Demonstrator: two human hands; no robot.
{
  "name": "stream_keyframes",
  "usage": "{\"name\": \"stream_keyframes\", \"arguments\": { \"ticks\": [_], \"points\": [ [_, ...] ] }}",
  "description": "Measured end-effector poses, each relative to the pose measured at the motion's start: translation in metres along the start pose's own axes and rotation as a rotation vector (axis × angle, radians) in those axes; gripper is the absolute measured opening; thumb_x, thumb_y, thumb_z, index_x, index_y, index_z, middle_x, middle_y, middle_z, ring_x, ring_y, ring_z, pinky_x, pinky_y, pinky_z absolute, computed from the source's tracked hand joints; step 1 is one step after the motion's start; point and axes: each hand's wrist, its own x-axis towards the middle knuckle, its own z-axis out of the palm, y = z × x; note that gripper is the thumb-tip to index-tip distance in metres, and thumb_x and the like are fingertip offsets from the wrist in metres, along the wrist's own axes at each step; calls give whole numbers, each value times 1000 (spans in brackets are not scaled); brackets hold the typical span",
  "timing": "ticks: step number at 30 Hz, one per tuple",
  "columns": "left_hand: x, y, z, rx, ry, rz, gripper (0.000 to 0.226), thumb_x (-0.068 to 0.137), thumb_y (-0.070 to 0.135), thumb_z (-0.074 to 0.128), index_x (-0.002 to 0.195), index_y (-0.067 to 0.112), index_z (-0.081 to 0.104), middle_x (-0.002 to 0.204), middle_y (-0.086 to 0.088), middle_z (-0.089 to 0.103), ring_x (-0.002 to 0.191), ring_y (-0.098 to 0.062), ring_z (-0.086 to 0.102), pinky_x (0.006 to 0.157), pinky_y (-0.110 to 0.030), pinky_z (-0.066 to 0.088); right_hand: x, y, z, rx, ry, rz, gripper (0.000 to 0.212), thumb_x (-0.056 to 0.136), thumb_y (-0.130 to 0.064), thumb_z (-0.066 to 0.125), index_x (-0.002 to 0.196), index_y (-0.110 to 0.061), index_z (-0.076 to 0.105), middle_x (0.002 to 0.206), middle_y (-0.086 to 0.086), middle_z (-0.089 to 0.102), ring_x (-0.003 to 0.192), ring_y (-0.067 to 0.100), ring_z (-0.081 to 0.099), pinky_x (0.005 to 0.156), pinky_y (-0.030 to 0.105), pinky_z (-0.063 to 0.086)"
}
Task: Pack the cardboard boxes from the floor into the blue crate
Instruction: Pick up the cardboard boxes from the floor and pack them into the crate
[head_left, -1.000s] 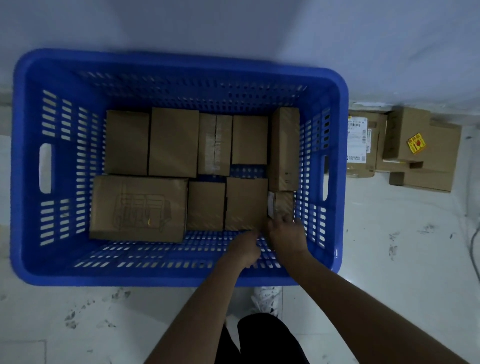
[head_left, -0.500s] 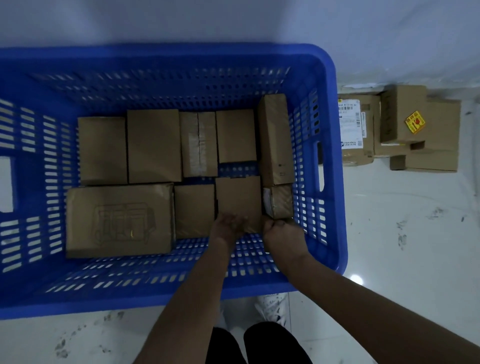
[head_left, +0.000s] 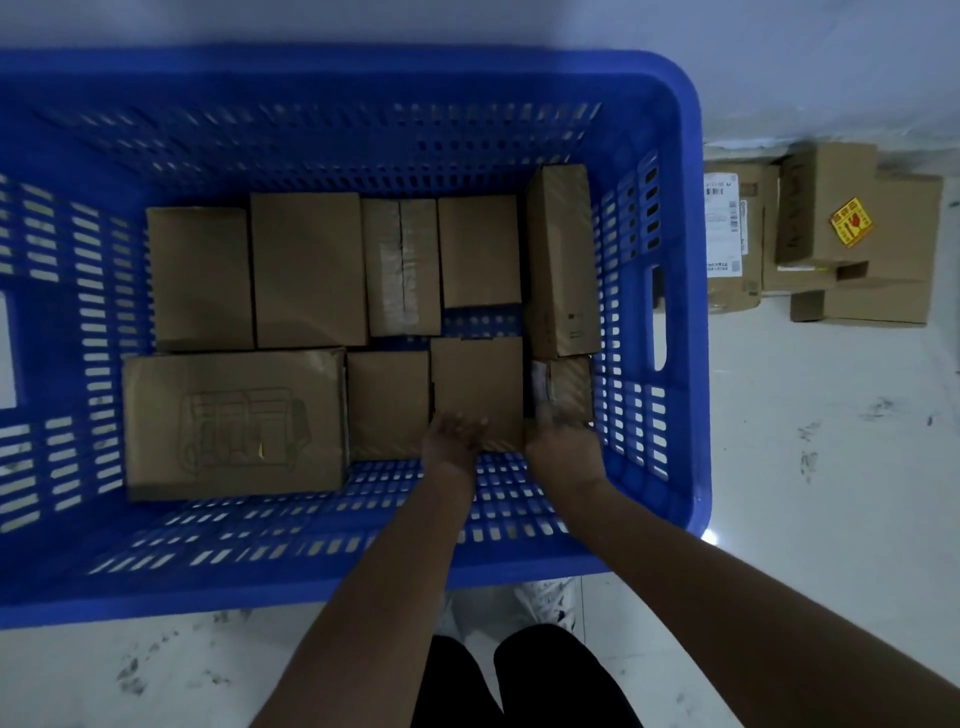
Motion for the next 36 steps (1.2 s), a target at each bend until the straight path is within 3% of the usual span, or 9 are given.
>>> {"name": "stream_keyframes", "arguments": {
  "ticks": [3,7,10,14,17,21,24,29,36],
  "points": [
    [-6,8,-5,-229,55,-14,72,95,34,53,152,15,14,154,-1,29,140,-22,31,115,-33,25,-5,20,0,-32,83,53,37,81,-21,70,116,-15,64,125,26,52,103,40,58,61,35,49],
    [-44,13,5,-450,258,56,57,96,24,50,147,8,30,154,-12,30,141,-26,29,114,-26,19,-10,27,-11,26,62,12,47,82,-17,68,126,-9,54,121,24,53,85,35,64,51,32,39],
    [-75,9,6,-546,397,95,61,93,12,51,149,8,27,157,-11,24,143,-26,25,120,-38,18,-15,17,-11,108,145,16,37,33,-7,93,61,-6,69,66,17,62,32,24,50,36,22,31],
    [-95,1,17,-668,506,65,64,95,14,47,152,14,17,160,-5,15,145,-21,21,120,-36,18,-14,19,0,174,346,-35,40,12,4,87,28,-8,52,42,12,52,26,20,44,37,19,30],
    [-100,1,26,-746,478,31,62,98,16,42,153,16,13,161,-3,11,146,-19,19,121,-33,15,-1,16,5,183,252,1,37,16,-1,89,30,-9,56,45,10,53,30,22,47,41,19,28],
    [-106,-2,24,-793,478,24,60,98,16,40,153,14,15,160,-4,15,144,-19,23,120,-32,17,9,9,5,242,91,37,9,72,-3,73,81,-1,74,85,18,61,70,30,66,61,38,55],
    [-127,-6,20,-834,431,8,59,98,19,40,152,14,16,157,-6,24,140,-21,30,117,-30,23,-22,17,-16,312,147,94,21,46,9,85,58,3,68,66,19,64,44,29,60,41,32,50],
    [-186,-7,1,-923,342,-39,52,99,20,38,149,11,26,151,-7,35,134,-22,37,114,-33,30,-104,39,-37,437,152,134,26,90,-16,57,114,-10,64,120,9,59,94,29,65,74,35,53],
    [-288,-2,-59,-1371,301,-52,48,96,24,44,144,19,37,145,1,42,126,-15,44,101,-24,37,-217,84,-83,879,135,265,45,86,-32,64,126,-13,58,107,7,61,97,22,62,78,28,47]
  ]
}}
